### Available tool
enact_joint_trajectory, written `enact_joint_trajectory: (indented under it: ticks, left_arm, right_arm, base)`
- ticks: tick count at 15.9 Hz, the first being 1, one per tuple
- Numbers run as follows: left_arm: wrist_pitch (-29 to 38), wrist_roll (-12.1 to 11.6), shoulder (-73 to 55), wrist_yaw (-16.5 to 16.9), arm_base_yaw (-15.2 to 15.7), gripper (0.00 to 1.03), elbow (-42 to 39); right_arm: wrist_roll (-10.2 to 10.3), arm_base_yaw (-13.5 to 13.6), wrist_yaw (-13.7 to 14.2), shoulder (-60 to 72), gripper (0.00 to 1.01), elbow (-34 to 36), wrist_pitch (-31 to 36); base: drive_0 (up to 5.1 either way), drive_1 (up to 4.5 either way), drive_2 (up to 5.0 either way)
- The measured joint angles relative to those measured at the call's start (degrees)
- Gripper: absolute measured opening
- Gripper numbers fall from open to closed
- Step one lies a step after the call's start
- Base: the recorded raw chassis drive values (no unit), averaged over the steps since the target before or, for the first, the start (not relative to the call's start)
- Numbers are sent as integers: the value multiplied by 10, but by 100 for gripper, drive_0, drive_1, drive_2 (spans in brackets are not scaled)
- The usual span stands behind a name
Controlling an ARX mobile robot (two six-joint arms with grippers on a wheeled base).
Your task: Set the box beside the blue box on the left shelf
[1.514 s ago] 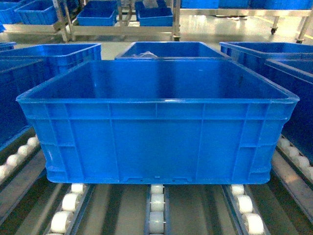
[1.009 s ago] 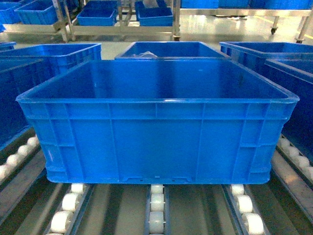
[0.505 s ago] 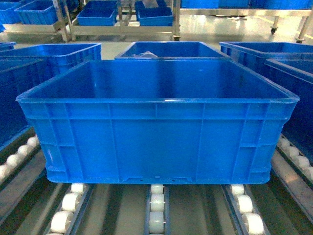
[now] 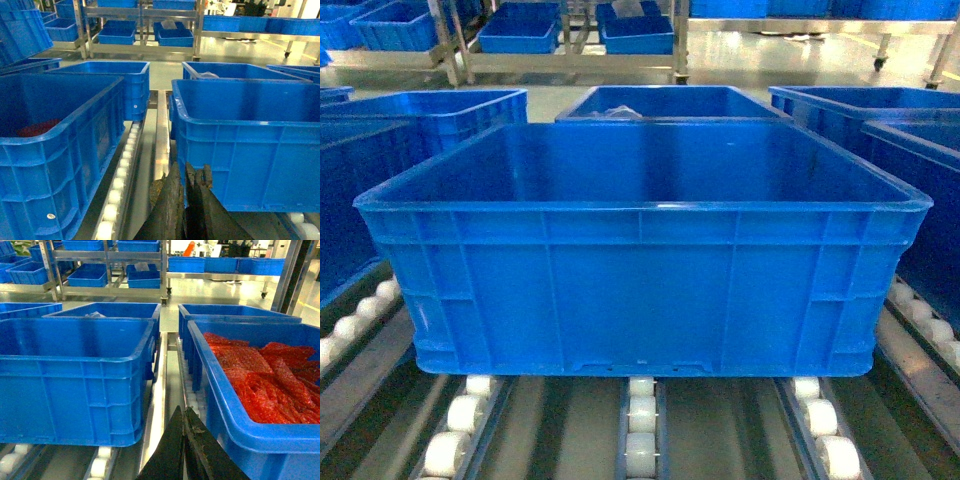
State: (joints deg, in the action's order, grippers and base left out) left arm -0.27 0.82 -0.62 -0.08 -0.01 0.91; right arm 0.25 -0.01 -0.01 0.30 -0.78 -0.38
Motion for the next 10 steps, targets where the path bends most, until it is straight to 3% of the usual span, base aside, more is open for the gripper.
enact_joint_trajectory:
  ticks: [1, 4, 6, 10]
  left_arm:
    - [0, 0, 0, 0, 0, 2, 0]
    - [0, 0, 0, 0, 0, 30, 0]
    - [0, 0, 0, 0, 0, 58, 0]
    - [0, 0, 0, 0, 0, 96, 0]
  right_arm:
    - [-1, 0, 0, 0, 3, 0, 1]
    - [-1, 0, 0, 0, 32, 0, 1]
    - [-1, 0, 0, 0, 60, 0, 1]
    - [-1, 0, 0, 0, 98, 0, 1]
  base:
    - [0, 0, 0]
    - [0, 0, 0]
    - [0, 0, 0]
    - [0, 0, 0]
